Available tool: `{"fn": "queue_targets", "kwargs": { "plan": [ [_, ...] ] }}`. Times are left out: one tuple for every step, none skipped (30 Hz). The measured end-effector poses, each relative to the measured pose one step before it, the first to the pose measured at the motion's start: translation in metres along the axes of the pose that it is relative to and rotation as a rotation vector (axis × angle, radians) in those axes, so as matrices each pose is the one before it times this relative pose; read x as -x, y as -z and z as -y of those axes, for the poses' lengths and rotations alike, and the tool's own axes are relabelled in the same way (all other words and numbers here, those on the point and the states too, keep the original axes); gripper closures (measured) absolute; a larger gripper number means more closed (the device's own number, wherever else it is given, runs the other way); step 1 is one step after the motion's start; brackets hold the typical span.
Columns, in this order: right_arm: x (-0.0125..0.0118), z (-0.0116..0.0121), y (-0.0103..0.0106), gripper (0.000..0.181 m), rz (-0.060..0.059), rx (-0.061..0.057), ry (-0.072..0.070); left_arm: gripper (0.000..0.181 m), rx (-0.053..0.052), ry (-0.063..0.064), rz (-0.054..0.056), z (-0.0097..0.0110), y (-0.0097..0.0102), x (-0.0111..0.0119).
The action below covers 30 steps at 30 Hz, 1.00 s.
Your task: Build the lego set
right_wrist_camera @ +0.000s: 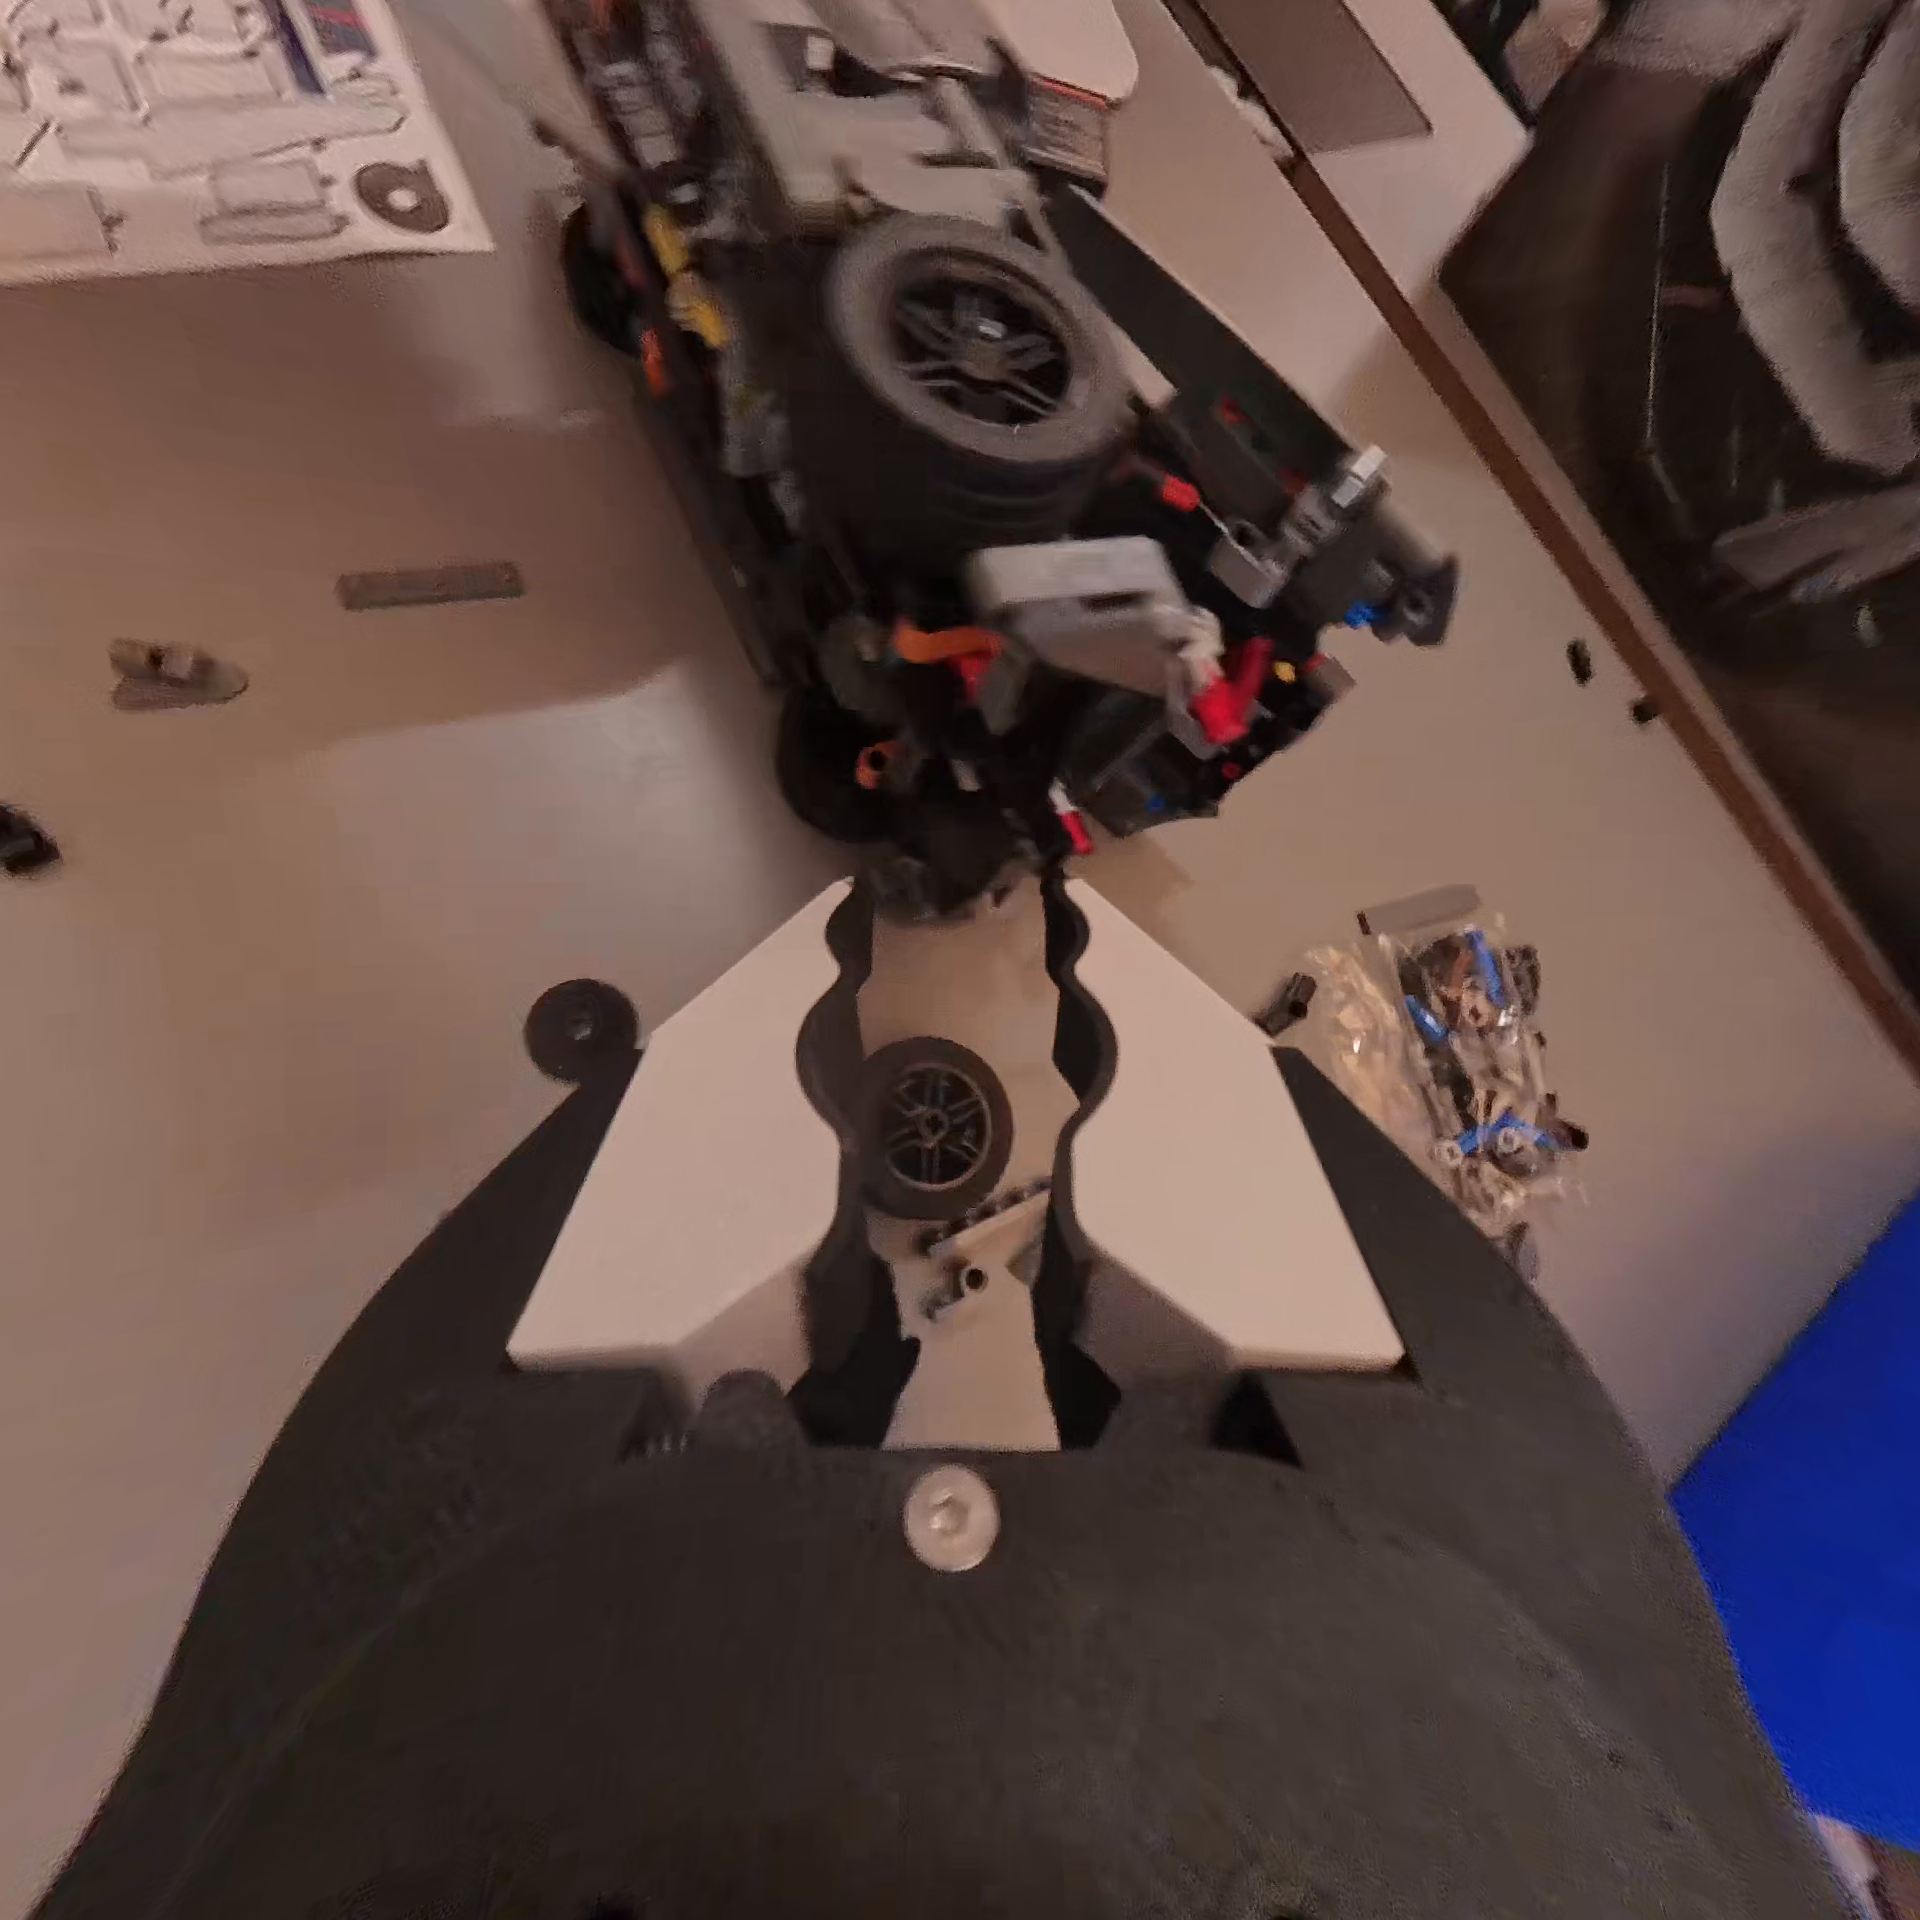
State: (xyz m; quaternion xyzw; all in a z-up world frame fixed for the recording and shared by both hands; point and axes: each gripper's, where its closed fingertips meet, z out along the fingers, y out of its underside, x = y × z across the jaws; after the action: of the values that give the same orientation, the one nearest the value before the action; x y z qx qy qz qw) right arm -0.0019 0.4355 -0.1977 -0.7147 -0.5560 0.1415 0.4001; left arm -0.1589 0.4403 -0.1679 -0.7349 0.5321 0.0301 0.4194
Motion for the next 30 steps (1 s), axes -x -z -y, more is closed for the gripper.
{"fn": "queue_targets", "kwargs": {
  "plan": [
    [0.00754,0.00227,0.00154,0.151,-0.0074,-0.0032,0.0518,0.124,-0.0122,0.0009,-0.0078,-0.00013,0.00125,-0.00009],
    [0.00584,0.00121,-0.00023,0.148,-0.0170,0.0065,0.0498,0.125,-0.0093,0.0018,-0.0080,0.00025,0.00073,-0.00012],
    [0.00148,-0.00100,-0.00112,0.148,-0.0350,0.0257,0.0494,0.126,-0.0025,-0.0031,0.0029,-0.00077,0.00002,0.00115],
    [-0.00065,-0.00076,-0.00055,0.151,-0.0365,0.0274,0.0488,0.127,-0.0027,-0.0033,0.0035,-0.00033,-0.00070,0.00062],
    [-0.00225,0.00066,0.00054,0.158,-0.0335,0.0159,0.0349,0.128,-0.0014,-0.0052,0.0055,-0.00006,-0.00101,0.00039],
    [-0.00209,0.00112,0.00086,0.160,-0.0215,0.0091,0.0114,0.129,0.0000,-0.0088,0.0110,-0.00012,-0.00104,0.00062],
    [-0.00434,-0.00198,0.00114,0.157,-0.0258,0.0262,-0.0038,0.128,-0.0014,-0.0037,0.0053,0.00029,-0.00080,-0.00001],
    [-0.00720,-0.00462,0.00273,0.157,-0.0407,0.0401,0.0062,0.128,-0.0007,0.0031,0.0037,0.00016,-0.00030,-0.00005],
    [-0.00549,-0.00186,0.00455,0.158,-0.0345,0.0152,0.0208,0.128,-0.0019,0.0050,0.0030,0.00017,0.00004,-0.00004],
    [-0.00049,0.00251,0.00524,0.161,-0.0086,-0.0146,0.0175,0.128,-0.0025,0.0018,0.0027,0.00007,-0.00005,-0.00016],
    [0.00145,0.00242,0.00438,0.161,-0.0002,-0.0087,0.0044,0.128,-0.0020,-0.0037,0.0031,-0.00003,-0.00008,-0.00017],
    [0.00393,0.00175,0.00248,0.159,0.0075,0.0042,0.0101,0.127,-0.0011,-0.0010,0.0016,-0.00004,-0.00013,-0.00001],
    [0.00810,0.00524,0.00134,0.159,0.0193,-0.0150,0.0324,0.127,-0.0014,0.0034,-0.0010,0.00003,-0.00018,0.00010],
    [0.01139,0.01054,-0.00004,0.157,0.0268,-0.0470,0.0494,0.128,-0.0022,0.0029,-0.0017,0.00013,-0.00013,0.00013],
    [0.01101,0.01117,-0.00255,0.153,0.0242,-0.0484,0.0478,0.127,-0.0030,0.0030,-0.0010,0.00010,-0.00014,0.00014],
    [0.00701,0.00688,-0.00569,0.149,0.0083,-0.0198,0.0360,0.127,-0.0046,0.0039,-0.0003,0.00004,-0.00022,0.00009],
    [0.00312,0.00185,-0.00761,0.146,-0.0049,0.0098,0.0293,0.127,-0.0069,0.0053,-0.0003,0.00020,-0.00028,0.00008],
    [0.00154,-0.00075,-0.00770,0.145,-0.0042,0.0191,0.0256,0.127,-0.0085,0.0060,-0.0007,0.00018,-0.00012,-0.00004],
    [0.00118,-0.00087,-0.00677,0.143,0.0054,0.0107,0.0118,0.127,-0.0093,0.0056,-0.0005,0.00039,-0.00015,-0.00009],
    [0.00065,0.00013,-0.00571,0.140,0.0147,-0.0002,-0.0088,0.127,-0.0085,0.0035,0.0001,0.00014,-0.00014,-0.00004],
    [-0.00068,0.00144,-0.00447,0.135,0.0128,-0.0121,-0.0191,0.127,-0.0064,0.0025,0.0000,0.00015,-0.00013,0.00001],
    [-0.00099,0.00141,-0.00341,0.133,0.0113,-0.0139,-0.0169,0.127,-0.0044,0.0011,-0.0001,0.00017,-0.00013,0.00009],
    [-0.00164,-0.00014,-0.00246,0.133,0.0059,-0.0018,-0.0094,0.127,-0.0031,-0.0005,0.0000,0.00001,-0.00025,0.00002],
    [-0.00183,-0.00060,-0.00193,0.136,0.0007,0.0042,-0.0003,0.127,-0.0020,-0.0004,-0.0004,-0.00009,-0.00014,0.00025],
    [-0.00071,0.00054,-0.00178,0.136,0.0033,-0.0008,0.0032,0.127,-0.0017,0.0020,0.0000,0.00001,-0.00007,0.00032],
    [0.00047,0.00109,-0.00159,0.137,0.0062,-0.0039,0.0040,0.127,-0.0034,0.0030,-0.0008,0.00004,-0.00033,0.00016],
    [0.00109,0.00210,-0.00098,0.141,0.0063,-0.0091,0.0080,0.127,-0.0047,0.0015,-0.0013,0.00014,-0.00010,-0.00006],
    [0.00144,0.00326,-0.00039,0.142,0.0068,-0.0168,0.0075,0.127,-0.0045,-0.0002,-0.0012,0.00019,-0.00004,-0.00029],
    [0.00192,0.00357,-0.00042,0.140,0.0097,-0.0164,0.0028,0.127,-0.0019,-0.0018,0.0005,0.00005,0.00000,-0.00009],
    [0.00098,0.00283,-0.00057,0.139,0.0038,-0.0097,0.0027,0.127,0.0004,-0.0021,0.0011,0.00002,0.00014,-0.00013]
  ]
}}
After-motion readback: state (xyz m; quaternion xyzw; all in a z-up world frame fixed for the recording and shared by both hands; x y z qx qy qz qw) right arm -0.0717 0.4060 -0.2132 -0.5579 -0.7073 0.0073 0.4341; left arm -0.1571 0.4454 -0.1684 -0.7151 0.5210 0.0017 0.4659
